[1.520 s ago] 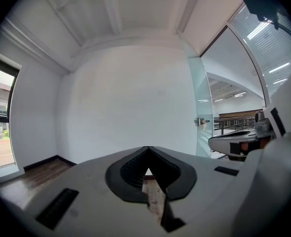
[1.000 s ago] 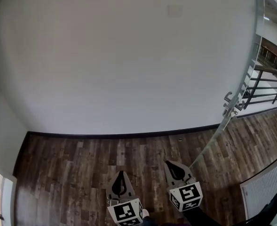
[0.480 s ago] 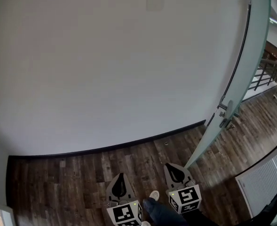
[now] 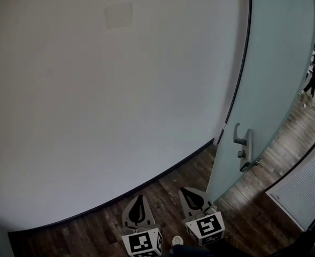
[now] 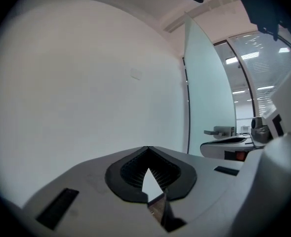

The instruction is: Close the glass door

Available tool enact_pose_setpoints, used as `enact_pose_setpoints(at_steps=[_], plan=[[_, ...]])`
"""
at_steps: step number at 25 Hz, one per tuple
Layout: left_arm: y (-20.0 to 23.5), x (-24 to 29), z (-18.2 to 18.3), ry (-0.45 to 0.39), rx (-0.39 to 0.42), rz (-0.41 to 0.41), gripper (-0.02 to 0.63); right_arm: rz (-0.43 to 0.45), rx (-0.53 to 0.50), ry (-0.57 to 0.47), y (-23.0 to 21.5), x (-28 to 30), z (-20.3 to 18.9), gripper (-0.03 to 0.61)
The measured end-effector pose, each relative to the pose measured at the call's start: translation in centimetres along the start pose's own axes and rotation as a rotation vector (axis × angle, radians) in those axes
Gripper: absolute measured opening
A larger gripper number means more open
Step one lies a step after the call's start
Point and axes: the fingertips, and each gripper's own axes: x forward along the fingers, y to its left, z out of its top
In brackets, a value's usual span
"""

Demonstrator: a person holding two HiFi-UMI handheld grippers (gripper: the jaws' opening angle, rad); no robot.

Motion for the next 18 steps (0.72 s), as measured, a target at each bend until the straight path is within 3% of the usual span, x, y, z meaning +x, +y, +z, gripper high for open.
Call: enact_pose_setpoints(at_steps=[5,9,13,18], plan=[[-5.5,6.3,-0.6,0.023,0.001,-0.249,0.0,-0.14,0.018,0.01,-5.0,0.5,-0.6,-0.008],[-10.5,10.9,0.1,0.021,0.001,-0.523,0.0,-0.371,0.079,0.044,-9.6,-0.4,-0.7,-0.008],[-14.1,15.3,0.6,0.04,0.018,-0.721,0.0,-0.555,0.117,0.051,-13.6,-0.6,-0.4,-0.008],[-18.9,19.1,2.5,0.047,0.089,-1.083,0.001,-0.773,0.143,0.032,-15.0,-0.4,-0.5,-0.008]])
